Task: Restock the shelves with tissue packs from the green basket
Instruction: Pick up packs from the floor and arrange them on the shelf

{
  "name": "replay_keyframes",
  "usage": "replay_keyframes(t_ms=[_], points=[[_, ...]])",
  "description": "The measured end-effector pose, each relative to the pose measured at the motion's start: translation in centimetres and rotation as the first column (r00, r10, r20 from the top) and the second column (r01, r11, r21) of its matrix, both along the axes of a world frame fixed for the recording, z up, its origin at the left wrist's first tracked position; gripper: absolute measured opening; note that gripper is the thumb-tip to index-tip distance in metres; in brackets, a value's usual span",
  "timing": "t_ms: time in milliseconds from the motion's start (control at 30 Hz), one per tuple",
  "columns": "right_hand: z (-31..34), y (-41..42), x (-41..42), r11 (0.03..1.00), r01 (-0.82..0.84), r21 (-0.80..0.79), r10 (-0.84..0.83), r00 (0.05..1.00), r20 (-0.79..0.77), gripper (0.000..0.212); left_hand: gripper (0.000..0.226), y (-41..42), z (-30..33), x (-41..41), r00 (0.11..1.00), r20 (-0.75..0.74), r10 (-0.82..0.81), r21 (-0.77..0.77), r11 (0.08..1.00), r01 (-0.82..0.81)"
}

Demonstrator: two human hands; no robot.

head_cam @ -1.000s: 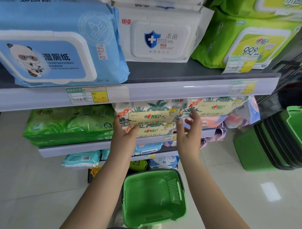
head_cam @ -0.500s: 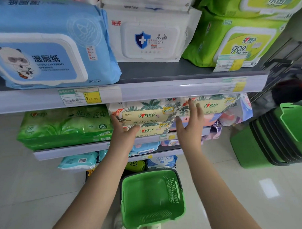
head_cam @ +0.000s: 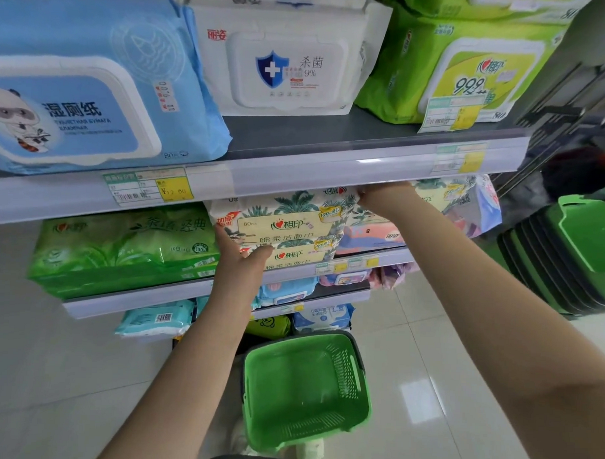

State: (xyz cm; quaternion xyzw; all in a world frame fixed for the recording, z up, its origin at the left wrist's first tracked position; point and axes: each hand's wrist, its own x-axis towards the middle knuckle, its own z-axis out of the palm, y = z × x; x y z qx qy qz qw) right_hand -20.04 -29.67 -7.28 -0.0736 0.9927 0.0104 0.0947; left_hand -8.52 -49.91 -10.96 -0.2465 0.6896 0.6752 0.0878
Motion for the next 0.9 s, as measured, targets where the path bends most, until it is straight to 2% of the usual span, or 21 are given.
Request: replay_keyframes(t_ms=[133,267,400,767,833,900], points=[[0.4,-0.2,-0.5,1.0,0.009,0.004,-0.009,0.994,0.109,0.036,0.087,0.1,-0.3,-0.1,1.0,-0.013,0.008,-0.003,1.0,-0.008],[-0.4,0.2,0.0,0.999,0.029,-0.031,-0.027,0.998,0.06,0.013,0.086,0.4,-0.4,0.0,1.0,-0.012,0.019,-0.002,1.0,-0.019],[-1.3,1.0,1.0,0.996,-0.013,-0.084,0.01,0.999,-0.045,0.029,0.087,0.6,-0.2,0.0,1.0,-0.019,0.02,0.0,1.0,-0.02],[-1.4,1.2,1.2,0.996,-0.019,-0.092,0.012,0.997,-0.073,0.035,0.088,0.4,-0.2,-0.2,1.0,0.003,0.029,-0.01,1.0,-0.029],[-1.5,1.4,1.2,0.998,-0.041,-0.053,0.036,0.996,-0.079,0.04,0.087,0.5,-0.1,-0.2,1.0,0.004,0.03,-0.003,1.0,-0.03],[-1.6,1.7,1.2,0.996,-0.079,0.03,0.081,0.993,-0.081,0.053,0.088,0.6,-0.1,-0.2,1.0,0.007,0.029,-0.007,1.0,-0.029]])
